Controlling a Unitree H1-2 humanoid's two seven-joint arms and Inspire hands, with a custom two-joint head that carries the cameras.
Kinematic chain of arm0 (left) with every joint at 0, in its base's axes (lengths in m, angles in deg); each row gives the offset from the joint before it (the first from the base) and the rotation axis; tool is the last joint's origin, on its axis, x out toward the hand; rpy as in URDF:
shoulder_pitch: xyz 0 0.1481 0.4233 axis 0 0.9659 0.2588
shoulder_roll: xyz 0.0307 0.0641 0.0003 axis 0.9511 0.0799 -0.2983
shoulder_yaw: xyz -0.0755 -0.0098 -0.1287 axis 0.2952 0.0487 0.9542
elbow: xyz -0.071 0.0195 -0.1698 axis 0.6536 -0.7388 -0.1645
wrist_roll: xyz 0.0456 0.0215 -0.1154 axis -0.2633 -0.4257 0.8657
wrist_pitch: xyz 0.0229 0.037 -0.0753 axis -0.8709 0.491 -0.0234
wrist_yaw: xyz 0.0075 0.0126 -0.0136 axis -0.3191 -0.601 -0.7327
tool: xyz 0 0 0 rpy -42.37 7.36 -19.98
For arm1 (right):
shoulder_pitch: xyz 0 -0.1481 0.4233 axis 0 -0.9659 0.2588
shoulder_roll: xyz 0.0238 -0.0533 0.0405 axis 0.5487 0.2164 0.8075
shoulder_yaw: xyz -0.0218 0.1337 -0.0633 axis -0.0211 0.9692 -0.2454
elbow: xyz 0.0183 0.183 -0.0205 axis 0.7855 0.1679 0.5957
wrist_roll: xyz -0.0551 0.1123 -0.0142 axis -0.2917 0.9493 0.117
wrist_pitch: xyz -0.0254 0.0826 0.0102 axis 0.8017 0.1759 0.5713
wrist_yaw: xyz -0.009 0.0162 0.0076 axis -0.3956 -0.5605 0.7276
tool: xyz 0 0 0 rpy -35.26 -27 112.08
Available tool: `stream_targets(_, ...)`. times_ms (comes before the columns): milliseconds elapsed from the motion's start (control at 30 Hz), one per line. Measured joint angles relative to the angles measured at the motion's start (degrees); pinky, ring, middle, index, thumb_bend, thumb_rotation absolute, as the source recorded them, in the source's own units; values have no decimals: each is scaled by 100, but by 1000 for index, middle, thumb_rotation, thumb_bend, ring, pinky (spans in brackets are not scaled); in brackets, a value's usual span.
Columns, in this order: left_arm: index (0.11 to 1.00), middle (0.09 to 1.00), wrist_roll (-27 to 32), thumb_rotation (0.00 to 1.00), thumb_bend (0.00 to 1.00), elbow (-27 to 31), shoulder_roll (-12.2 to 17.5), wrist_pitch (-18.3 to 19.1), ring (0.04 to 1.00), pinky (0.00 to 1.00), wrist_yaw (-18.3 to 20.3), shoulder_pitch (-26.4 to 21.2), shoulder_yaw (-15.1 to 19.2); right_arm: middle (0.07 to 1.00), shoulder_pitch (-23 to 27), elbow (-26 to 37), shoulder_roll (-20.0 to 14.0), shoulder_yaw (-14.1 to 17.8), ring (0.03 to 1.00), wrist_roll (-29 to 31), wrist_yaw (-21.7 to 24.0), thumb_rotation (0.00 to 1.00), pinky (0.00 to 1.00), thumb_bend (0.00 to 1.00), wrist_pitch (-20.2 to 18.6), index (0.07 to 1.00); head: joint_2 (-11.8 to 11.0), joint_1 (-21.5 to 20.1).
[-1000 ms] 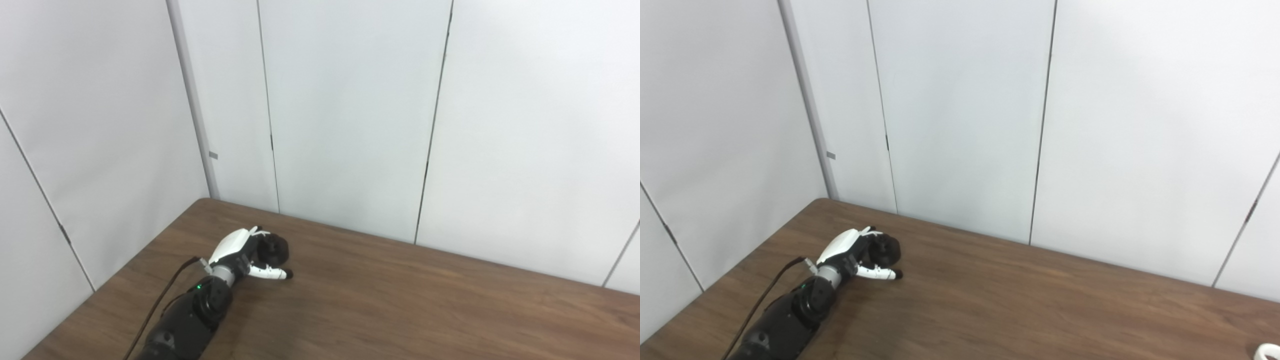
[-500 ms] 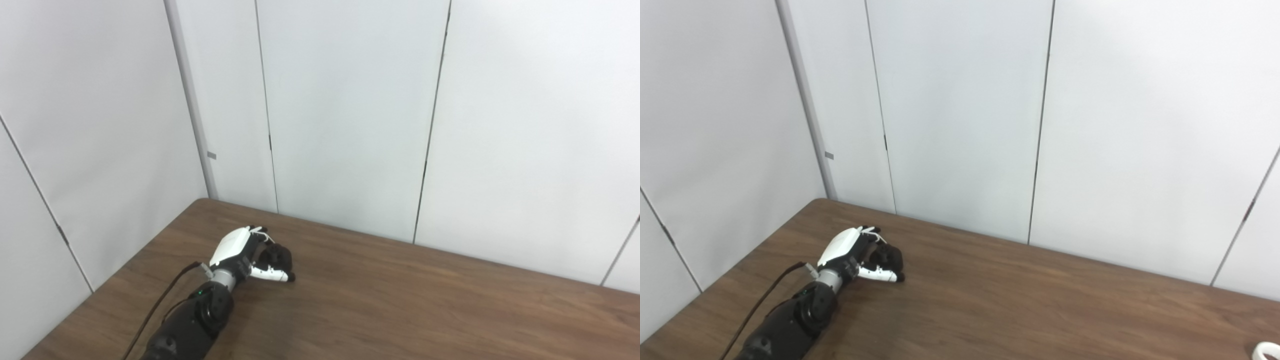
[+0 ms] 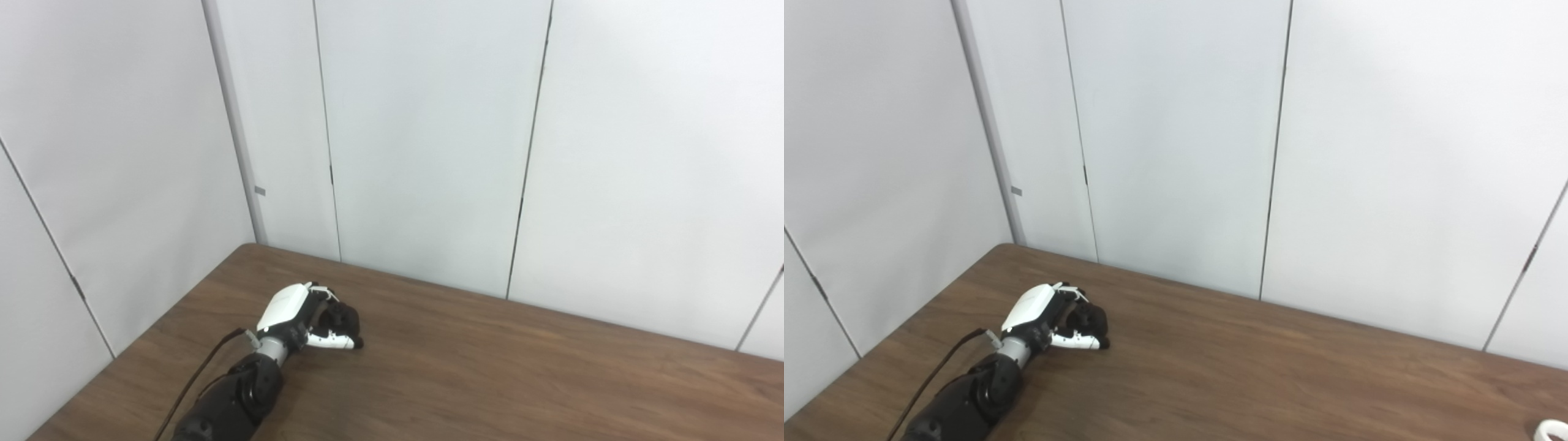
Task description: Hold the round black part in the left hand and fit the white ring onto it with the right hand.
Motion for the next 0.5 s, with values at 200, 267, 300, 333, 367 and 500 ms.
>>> stream_targets(200,478,855,-5,43,521,430,-33,-76,973,1000,2,229,-96,975,-4,-5,-13,-152,982,-451,-30,692,905,489,213,866,-9,-53)
stream_targets(267,478,859,-5,43,521,578,-71,-87,979,1000,6,314,-120,961,-13,-20,-52,-243,962,-791,-25,678,885,576,386,846,-17,-88)
stream_targets(300,478,861,-5,42,521,682,-88,-99,982,1000,15,362,-140,961,-12,-19,-67,-266,948,-990,-49,687,862,617,443,849,17,-158)
stream_targets(333,477,864,-5,43,521,779,-106,-99,984,1000,30,410,-157,960,-4,-17,-77,-274,939,-1245,-110,712,839,642,513,860,18,-159)
stream_targets(367,478,867,-7,43,521,963,-119,-53,986,1000,82,477,-191,957,7,-15,-94,-283,929,-1566,-187,731,829,686,588,865,61,-272)
stream_targets(500,478,865,-176,45,521,1861,-161,157,989,1000,442,756,-495,937,150,16,-305,-291,910,-2611,-419,695,800,701,665,877,167,-605)
